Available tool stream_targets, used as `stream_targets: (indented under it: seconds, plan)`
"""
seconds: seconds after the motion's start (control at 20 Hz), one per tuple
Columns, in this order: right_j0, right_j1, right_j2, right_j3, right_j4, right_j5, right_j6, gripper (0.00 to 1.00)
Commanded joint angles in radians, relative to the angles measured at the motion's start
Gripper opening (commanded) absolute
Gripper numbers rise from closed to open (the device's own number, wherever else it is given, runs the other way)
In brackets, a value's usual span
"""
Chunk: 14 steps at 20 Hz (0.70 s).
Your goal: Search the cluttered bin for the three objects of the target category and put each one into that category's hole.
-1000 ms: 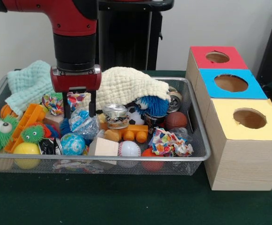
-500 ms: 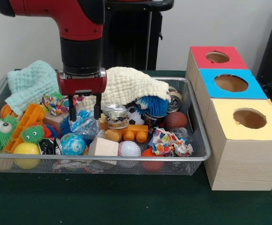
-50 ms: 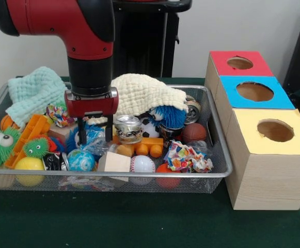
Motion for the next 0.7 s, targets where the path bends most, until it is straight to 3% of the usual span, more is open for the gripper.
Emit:
stream_targets:
  seconds: [0.05, 0.7]
  plan:
    - [-0.005, 0.144, -0.025, -0.124, -0.076, -0.033, -0.01, 1.0]
    - [0.0, 0.165, -0.032, -0.133, -0.085, -0.064, 0.007, 1.0]
